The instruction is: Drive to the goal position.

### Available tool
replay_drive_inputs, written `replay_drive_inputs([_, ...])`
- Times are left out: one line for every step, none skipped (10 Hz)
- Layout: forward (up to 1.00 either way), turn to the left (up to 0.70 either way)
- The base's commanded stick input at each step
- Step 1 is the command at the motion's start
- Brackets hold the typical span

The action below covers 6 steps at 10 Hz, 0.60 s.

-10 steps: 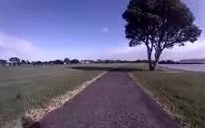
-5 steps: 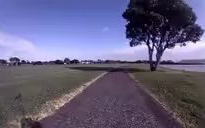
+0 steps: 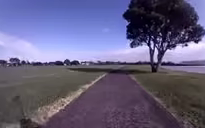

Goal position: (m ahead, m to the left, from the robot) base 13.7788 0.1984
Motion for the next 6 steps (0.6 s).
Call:
replay_drive_inputs([0.45,-0.22])
replay_drive_inputs([0.45,-0.27])
replay_drive_inputs([0.45,-0.27])
replay_drive_inputs([0.45,-0.27])
replay_drive_inputs([0.45,-0.27])
replay_drive_inputs([0.45,-0.27])
